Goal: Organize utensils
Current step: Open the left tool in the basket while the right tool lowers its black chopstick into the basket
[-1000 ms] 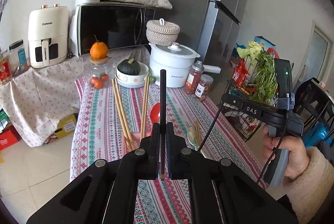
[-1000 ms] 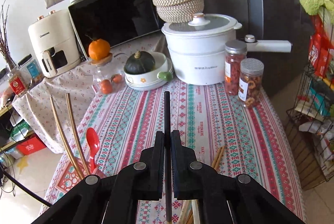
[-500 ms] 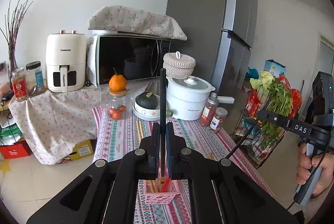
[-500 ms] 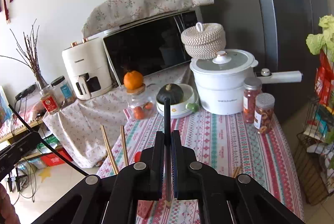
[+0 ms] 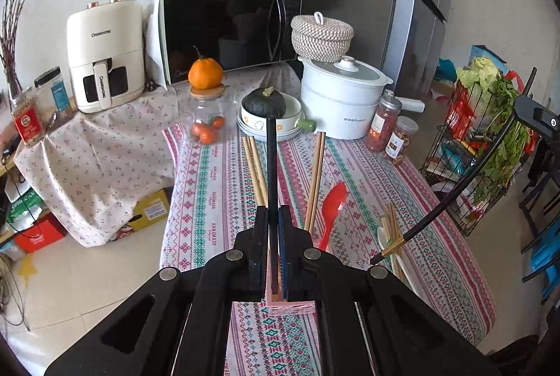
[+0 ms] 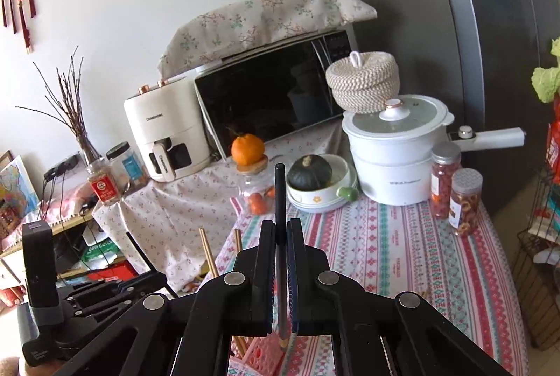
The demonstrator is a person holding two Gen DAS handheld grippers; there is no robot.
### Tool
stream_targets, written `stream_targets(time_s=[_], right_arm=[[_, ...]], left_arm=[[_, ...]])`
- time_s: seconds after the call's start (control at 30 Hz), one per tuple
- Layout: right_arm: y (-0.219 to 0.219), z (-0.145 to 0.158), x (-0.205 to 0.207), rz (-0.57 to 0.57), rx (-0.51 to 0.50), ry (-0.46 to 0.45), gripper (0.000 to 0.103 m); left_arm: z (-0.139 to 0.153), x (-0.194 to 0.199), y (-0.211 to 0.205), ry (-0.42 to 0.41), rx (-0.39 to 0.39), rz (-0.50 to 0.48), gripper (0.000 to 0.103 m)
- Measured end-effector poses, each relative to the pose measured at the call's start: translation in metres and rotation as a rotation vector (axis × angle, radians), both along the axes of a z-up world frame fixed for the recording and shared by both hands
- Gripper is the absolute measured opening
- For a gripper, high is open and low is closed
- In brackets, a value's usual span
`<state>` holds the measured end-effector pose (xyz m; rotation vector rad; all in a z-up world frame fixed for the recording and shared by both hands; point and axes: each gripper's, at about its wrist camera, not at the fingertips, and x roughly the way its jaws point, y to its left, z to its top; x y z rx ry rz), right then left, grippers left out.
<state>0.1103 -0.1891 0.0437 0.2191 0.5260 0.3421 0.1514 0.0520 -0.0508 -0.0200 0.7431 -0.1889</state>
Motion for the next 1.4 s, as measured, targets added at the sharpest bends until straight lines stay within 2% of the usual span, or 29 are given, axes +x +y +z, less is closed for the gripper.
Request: stream_targets(time_s=[0.1,0.2,0.27,0.3,0.33,0.37,0.5,0.63,0.9,1.13,1.3,1.4], right_arm=[[0.005,0.002,0.000,0.013,0.006,-0.005,0.004],[0.009,0.004,-0.001,0.030,0.021,-0.010,0.004],[0.012,0.005,-0.002,0.040,0.030,-0.014,0.004],[0.013,0.005,-0.001,0.045,0.033,-0.015,0.004],[0.014,0.005,0.000,0.050,0.038,-0.014,0.004],[0.016,0.005,0.001,0.054,0.043,-0.011,0.004],[0.024,0.002,0.006,0.073,0.057,-0.003,0.004],[0.037,-0.005,0.014,0.086,0.035,0.005,0.004],[0.067,-0.036,0.039,0.114,-0.041,0.103,0.004],[0.087,-0.054,0.053,0.131,-0.106,0.159,0.005],[0.095,-0.064,0.058,0.134,-0.116,0.187,0.006],[0.094,-0.065,0.060,0.130,-0.099,0.201,0.011]], left_arm=[[-0.009,0.008,-0.002,0.012,0.001,-0.010,0.005],[-0.011,0.011,-0.004,-0.018,0.023,-0.004,0.009],[-0.011,0.013,-0.003,-0.020,0.013,-0.004,0.022],[-0.010,0.012,-0.002,-0.021,0.001,0.001,0.037],[-0.008,0.011,0.000,-0.026,-0.011,0.007,0.047],[-0.006,0.009,0.001,-0.033,-0.021,0.013,0.048],[0.001,0.002,0.008,-0.026,-0.048,0.024,0.050],[-0.005,-0.003,0.014,0.032,-0.055,0.037,0.056],[-0.024,-0.012,0.027,0.092,-0.002,0.031,0.056],[-0.028,-0.015,0.039,0.107,0.001,0.045,0.056],[-0.028,-0.016,0.044,0.112,-0.010,0.049,0.056],[-0.028,-0.017,0.044,0.115,-0.015,0.048,0.057]])
